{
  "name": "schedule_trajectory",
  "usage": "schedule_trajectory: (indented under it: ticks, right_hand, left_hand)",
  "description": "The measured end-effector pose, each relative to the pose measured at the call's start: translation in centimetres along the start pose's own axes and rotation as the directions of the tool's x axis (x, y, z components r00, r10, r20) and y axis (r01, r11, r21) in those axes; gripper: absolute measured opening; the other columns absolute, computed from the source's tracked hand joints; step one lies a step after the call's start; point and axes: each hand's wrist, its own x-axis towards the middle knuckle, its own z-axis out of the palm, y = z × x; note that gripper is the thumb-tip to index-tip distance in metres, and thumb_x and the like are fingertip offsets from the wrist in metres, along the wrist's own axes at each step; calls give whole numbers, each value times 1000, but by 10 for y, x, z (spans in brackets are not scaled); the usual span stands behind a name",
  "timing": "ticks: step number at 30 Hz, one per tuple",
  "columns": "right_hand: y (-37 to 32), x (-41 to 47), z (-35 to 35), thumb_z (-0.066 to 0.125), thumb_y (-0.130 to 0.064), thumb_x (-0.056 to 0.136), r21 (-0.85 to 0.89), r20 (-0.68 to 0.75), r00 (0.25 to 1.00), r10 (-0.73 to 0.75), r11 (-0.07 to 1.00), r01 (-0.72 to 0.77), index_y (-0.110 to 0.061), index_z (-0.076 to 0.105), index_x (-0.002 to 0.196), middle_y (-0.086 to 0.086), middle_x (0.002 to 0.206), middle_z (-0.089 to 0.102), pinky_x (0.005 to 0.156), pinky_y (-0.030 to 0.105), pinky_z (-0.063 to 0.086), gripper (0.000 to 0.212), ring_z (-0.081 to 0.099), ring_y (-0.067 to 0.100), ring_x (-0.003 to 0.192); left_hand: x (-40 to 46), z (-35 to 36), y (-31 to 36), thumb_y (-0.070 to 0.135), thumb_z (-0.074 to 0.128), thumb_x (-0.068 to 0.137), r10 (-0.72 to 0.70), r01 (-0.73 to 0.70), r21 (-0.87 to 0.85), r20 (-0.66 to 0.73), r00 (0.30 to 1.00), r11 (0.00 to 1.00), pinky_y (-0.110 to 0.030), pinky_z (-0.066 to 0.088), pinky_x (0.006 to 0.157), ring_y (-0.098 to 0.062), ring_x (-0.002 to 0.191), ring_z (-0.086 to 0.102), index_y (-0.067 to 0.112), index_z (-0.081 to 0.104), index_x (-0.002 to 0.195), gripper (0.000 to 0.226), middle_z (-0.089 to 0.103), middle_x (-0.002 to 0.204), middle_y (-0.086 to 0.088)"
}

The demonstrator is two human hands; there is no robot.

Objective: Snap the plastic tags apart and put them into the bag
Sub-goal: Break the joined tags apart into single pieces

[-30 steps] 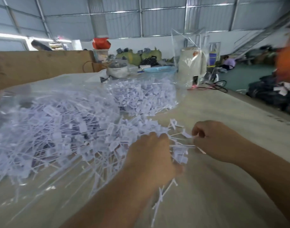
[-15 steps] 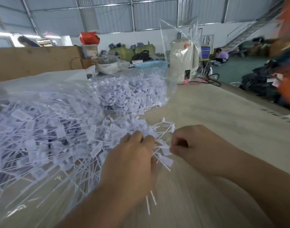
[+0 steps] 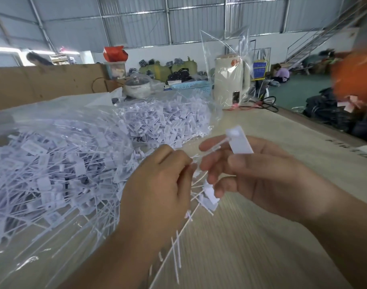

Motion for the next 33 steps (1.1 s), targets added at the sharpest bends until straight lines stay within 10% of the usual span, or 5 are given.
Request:
schedule_trajectory:
  ticks: [5,14,24,33]
  right_hand:
    - [15,3,8,70,-4,77,-301,-67,978,-198,938,169,-5,70,90,12,74,64,64,25,51,13,61,16,66]
    - [20,7,-7,62,-27,90,-464,-532,759,-376,879,111,-9,70,79,7,60,54,60,21,51,23,55,16,57]
    - [12,13,-28,55,-26,98,-150,-801,564,-201,979,136,-18,66,65,-3,53,45,50,26,45,36,43,9,46]
    - [19,19,-34,44,-25,102,108,-782,622,47,992,61,-11,52,73,3,55,59,49,32,54,33,58,15,48]
  left_hand:
    - [-4,3,11,23,61,87,18,-22,-139,-26,999,990,-23,36,52,-6,60,42,17,56,73,16,45,72,10]
    - [-18,15,-9,48,57,88,-197,148,136,504,841,980,-28,49,79,-7,98,55,39,43,116,32,55,110,19]
    - [-16,19,-10,30,53,95,-213,198,78,365,906,977,-35,54,68,-8,75,59,45,-4,141,75,59,88,13]
    - [-14,16,-12,27,62,89,-272,315,-134,268,924,939,-30,52,65,1,72,58,49,41,125,47,60,82,20]
